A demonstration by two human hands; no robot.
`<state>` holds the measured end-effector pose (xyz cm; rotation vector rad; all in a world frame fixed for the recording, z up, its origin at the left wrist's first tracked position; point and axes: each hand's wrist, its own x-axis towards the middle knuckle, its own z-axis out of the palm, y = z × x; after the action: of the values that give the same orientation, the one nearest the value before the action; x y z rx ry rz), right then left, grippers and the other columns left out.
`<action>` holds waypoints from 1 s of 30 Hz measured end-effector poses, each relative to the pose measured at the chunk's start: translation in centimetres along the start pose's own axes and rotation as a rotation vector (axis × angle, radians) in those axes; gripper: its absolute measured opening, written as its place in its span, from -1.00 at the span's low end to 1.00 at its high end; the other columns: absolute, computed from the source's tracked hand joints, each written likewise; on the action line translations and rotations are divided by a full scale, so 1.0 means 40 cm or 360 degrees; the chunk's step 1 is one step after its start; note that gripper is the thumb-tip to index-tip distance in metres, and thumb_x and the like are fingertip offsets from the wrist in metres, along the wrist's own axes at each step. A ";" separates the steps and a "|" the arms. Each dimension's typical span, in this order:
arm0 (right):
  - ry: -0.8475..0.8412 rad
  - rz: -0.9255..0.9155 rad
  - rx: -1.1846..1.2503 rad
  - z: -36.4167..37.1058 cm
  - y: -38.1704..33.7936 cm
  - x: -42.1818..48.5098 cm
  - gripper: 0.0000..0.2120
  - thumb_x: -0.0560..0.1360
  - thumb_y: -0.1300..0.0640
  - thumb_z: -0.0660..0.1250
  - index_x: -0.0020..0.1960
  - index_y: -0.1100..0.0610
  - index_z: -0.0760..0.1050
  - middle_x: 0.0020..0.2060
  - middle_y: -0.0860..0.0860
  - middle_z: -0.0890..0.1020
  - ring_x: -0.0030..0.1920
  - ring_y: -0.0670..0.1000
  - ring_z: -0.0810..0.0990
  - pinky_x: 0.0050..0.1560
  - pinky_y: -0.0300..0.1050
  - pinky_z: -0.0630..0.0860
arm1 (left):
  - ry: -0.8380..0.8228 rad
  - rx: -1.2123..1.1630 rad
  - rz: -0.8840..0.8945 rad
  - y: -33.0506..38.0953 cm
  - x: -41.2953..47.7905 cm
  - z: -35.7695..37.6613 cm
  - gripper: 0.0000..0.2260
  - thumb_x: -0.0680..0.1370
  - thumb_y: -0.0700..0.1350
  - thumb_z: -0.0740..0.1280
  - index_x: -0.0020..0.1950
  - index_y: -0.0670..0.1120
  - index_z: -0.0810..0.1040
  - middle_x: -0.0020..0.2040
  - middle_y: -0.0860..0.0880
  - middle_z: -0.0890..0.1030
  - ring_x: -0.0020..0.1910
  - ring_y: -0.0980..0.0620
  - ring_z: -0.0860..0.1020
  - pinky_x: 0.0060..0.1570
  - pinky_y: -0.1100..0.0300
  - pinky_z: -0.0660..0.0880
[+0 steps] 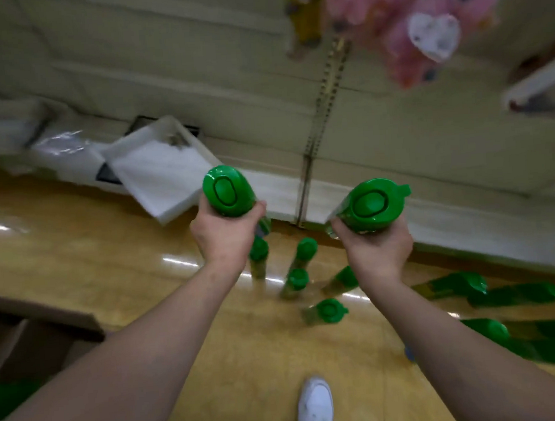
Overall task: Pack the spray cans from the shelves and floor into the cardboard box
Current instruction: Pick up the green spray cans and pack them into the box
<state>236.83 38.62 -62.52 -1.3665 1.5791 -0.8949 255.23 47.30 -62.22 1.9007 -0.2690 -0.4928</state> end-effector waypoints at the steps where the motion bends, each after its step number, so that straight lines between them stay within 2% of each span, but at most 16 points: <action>1: -0.0064 -0.0024 0.0000 0.044 -0.025 -0.035 -0.42 0.24 0.11 0.68 0.13 -0.06 0.45 -0.10 -0.27 0.54 0.09 -0.10 0.54 0.13 -0.34 0.39 | 0.0064 0.0012 -0.0018 -0.007 0.021 -0.062 -0.50 0.25 0.01 0.67 0.08 0.08 0.52 -0.06 0.10 0.60 0.02 0.08 0.59 0.10 0.30 0.44; 4: -0.0264 -0.0125 -0.0046 0.173 -0.071 -0.142 -0.46 0.25 0.07 0.67 0.08 -0.09 0.44 -0.13 -0.28 0.53 0.04 -0.10 0.53 0.04 -0.43 0.38 | 0.0261 0.0058 -0.0088 -0.050 0.073 -0.244 -0.43 0.22 0.07 0.66 0.16 0.04 0.56 -0.03 0.10 0.62 0.05 0.03 0.61 0.15 0.22 0.48; 6: -0.0423 -0.0137 -0.0039 0.258 -0.096 -0.217 -0.49 0.24 0.09 0.68 0.04 -0.09 0.47 -0.14 -0.23 0.57 0.04 -0.09 0.56 0.04 -0.34 0.42 | 0.0412 0.0072 -0.0096 -0.083 0.100 -0.366 -0.44 0.20 0.10 0.65 0.12 0.03 0.57 -0.05 0.08 0.63 0.04 -0.03 0.63 0.17 0.14 0.53; 8: -0.0567 -0.0173 -0.0029 0.343 -0.114 -0.298 -0.51 0.23 0.10 0.68 0.00 -0.11 0.47 -0.16 -0.23 0.58 0.04 -0.08 0.59 0.09 -0.24 0.44 | 0.0516 0.0073 -0.0141 -0.119 0.113 -0.491 -0.47 0.24 0.06 0.66 0.12 0.05 0.53 -0.06 0.09 0.58 0.02 0.01 0.59 0.12 0.23 0.46; 11: -0.0790 -0.0288 -0.0086 0.464 -0.123 -0.434 -0.40 0.20 0.05 0.68 0.18 -0.01 0.54 0.00 -0.10 0.64 0.12 -0.03 0.60 0.19 -0.18 0.47 | 0.0639 0.0049 -0.0222 -0.180 0.123 -0.675 -0.49 0.29 -0.01 0.65 0.13 0.10 0.48 -0.08 0.15 0.50 0.03 0.12 0.49 0.11 0.33 0.31; 13: -0.0959 -0.0328 -0.0107 0.542 -0.119 -0.522 -0.31 0.21 0.07 0.68 0.27 0.06 0.51 0.07 -0.10 0.61 0.15 -0.06 0.57 0.20 -0.18 0.44 | 0.0739 0.0051 -0.0277 -0.230 0.124 -0.792 -0.47 0.30 -0.01 0.65 0.20 0.05 0.53 -0.04 0.14 0.50 0.06 0.15 0.45 0.16 0.33 0.29; 15: -0.1145 -0.0381 -0.0166 0.615 -0.114 -0.615 -0.28 0.19 0.00 0.66 0.29 0.05 0.49 0.07 -0.14 0.57 0.14 -0.10 0.53 0.19 -0.17 0.44 | 0.0875 0.0068 -0.0335 -0.282 0.115 -0.903 -0.43 0.30 -0.01 0.65 0.25 -0.03 0.55 -0.01 0.12 0.51 0.05 0.15 0.45 0.17 0.31 0.30; 17: -0.1276 -0.0453 -0.0227 0.677 -0.101 -0.704 -0.33 0.14 -0.07 0.62 0.19 -0.02 0.47 0.01 -0.15 0.57 0.08 -0.08 0.54 0.14 -0.12 0.48 | 0.1002 0.0107 -0.0380 -0.326 0.105 -0.999 -0.42 0.29 0.02 0.65 0.24 -0.06 0.56 0.04 0.06 0.58 0.10 0.10 0.51 0.20 0.26 0.34; 20: -0.1434 -0.0583 -0.0327 0.754 -0.062 -0.834 -0.45 0.20 0.05 0.68 0.04 -0.06 0.43 -0.16 -0.20 0.56 -0.04 -0.07 0.56 0.04 -0.11 0.53 | 0.1111 0.0130 -0.0481 -0.388 0.089 -1.128 -0.43 0.29 0.08 0.64 0.21 -0.03 0.56 0.15 -0.03 0.64 0.22 -0.04 0.55 0.23 0.19 0.38; 23: -0.1598 -0.0709 -0.0443 0.808 -0.026 -0.946 -0.48 0.21 0.08 0.67 0.02 -0.06 0.45 -0.19 -0.30 0.54 -0.09 -0.11 0.56 -0.01 -0.16 0.53 | 0.1216 0.0099 -0.0521 -0.443 0.062 -1.238 -0.47 0.28 0.11 0.64 0.16 0.03 0.56 0.06 0.05 0.64 0.14 0.05 0.56 0.16 0.24 0.37; 27: -0.1758 -0.0864 -0.0594 0.857 0.006 -1.047 -0.53 0.22 0.03 0.67 0.04 0.04 0.56 -0.19 -0.33 0.55 -0.18 -0.28 0.52 -0.19 -0.50 0.38 | 0.1298 0.0044 -0.0533 -0.500 0.054 -1.334 -0.55 0.29 0.10 0.64 0.03 0.14 0.48 -0.12 0.22 0.51 0.00 0.19 0.48 0.10 0.29 0.38; 30: -0.1764 -0.0901 -0.0658 0.885 0.022 -1.094 -0.46 0.20 -0.03 0.66 0.11 0.08 0.59 -0.17 -0.26 0.58 -0.14 -0.20 0.55 -0.19 -0.52 0.34 | 0.1262 0.0053 -0.0491 -0.538 0.063 -1.378 -0.53 0.27 0.12 0.64 0.04 0.16 0.49 -0.15 0.28 0.48 0.01 0.21 0.50 0.13 0.25 0.44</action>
<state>271.28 82.36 -70.93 -2.1252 0.5108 0.0202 281.74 100.15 -65.44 2.0242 0.5419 0.0942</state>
